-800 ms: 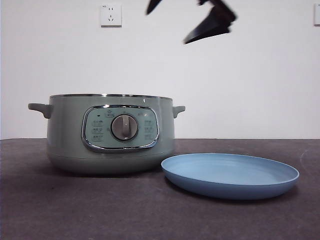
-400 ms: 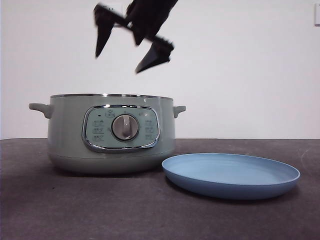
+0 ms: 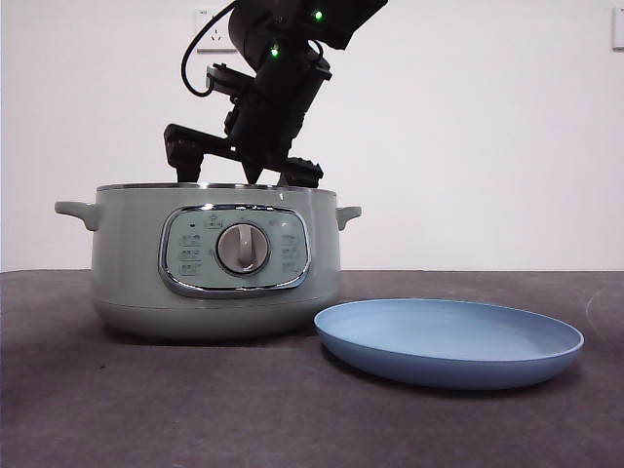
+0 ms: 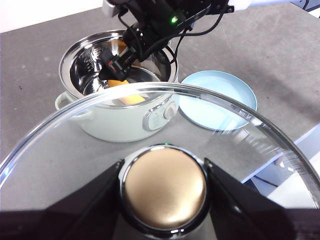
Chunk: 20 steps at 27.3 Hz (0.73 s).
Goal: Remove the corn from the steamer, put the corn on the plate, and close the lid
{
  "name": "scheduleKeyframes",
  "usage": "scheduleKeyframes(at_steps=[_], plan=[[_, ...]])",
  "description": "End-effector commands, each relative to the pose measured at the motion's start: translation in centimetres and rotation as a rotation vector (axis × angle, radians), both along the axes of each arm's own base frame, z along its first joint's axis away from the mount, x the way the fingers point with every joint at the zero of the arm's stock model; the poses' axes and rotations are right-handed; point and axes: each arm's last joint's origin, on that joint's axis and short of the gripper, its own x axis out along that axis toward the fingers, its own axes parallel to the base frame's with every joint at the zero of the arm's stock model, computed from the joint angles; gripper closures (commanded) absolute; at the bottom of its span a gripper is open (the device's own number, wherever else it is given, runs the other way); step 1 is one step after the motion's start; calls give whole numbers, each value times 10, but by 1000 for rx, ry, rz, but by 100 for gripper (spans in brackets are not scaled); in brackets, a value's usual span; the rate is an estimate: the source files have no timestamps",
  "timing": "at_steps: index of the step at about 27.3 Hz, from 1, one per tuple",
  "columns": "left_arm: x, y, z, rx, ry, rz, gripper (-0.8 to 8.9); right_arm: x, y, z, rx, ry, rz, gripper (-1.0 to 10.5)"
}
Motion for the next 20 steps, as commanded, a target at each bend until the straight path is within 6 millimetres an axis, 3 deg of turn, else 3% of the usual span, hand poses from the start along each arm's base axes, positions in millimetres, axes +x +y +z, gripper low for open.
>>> scheduleKeyframes(at_steps=[1,11,14,17,19,20], plan=[[-1,0,5,-22,-48,-1,822,2,6,-25,-31,40,0,412],[-1,0,5,-22,-49,-1,822,-2,9,-41,-86,101,8,435],[-1,0,5,-21,-49,-1,822,-2,9,-45,-92,109,8,550],[-1,0,5,-21,-48,-1,822,-2,9,-45,-91,111,11,782],[-1,0,4,-19,-41,-1,822,-2,9,-45,-92,114,10,796],[-1,0,4,-19,-41,-1,822,-2,9,-45,-89,118,4,881]])
